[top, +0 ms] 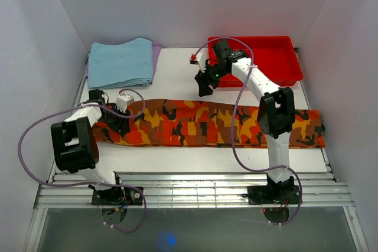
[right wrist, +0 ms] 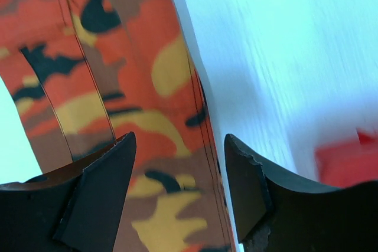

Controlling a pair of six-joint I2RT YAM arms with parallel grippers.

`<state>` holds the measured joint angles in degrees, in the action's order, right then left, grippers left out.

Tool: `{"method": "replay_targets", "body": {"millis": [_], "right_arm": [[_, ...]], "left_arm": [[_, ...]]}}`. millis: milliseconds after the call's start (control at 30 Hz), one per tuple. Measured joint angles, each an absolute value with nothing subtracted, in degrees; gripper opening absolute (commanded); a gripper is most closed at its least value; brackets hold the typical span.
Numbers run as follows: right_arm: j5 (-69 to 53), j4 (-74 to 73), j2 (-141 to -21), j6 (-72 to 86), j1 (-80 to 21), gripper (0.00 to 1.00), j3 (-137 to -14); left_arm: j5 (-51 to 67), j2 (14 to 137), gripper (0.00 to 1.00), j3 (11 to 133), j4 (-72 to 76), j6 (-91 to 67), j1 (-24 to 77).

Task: Fold and stack the trousers
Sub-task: Fold the trousers

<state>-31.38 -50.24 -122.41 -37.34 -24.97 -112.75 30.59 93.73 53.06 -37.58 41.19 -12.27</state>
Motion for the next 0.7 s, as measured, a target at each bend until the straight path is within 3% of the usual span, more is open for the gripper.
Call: {"method": "replay_targets", "body": {"millis": [167,200,333,533,700], "right_arm": [[-35.0,-43.8,-125.1,-31.4,-33.0,0.68,-113.8],[-35.4,-43.1,-125.8,-30.6,-34.1,0.67,-114.1],[-36.9,-40.8,-129.7,-27.7,-38.9,0.68,-115.6],[-38.5,-38.3,-134.3,-23.8,-42.1,0.73,-118.5],[-39.9,-34.4,-136.6,-20.3,-42.8,0.77,-120.0]], "left_arm": [[28.3,83.9,0.49,43.8,-41.2,51.4,-12.3],[28.0,82.8,0.59,43.0,-41.8,53.0,-12.3],[27.8,78.1,0.78,40.6,-43.4,56.8,-12.1],[28.5,71.7,0.95,41.2,-44.7,54.1,-12.2],[29.0,66.2,0.98,45.7,-40.9,43.0,-12.3]]}}
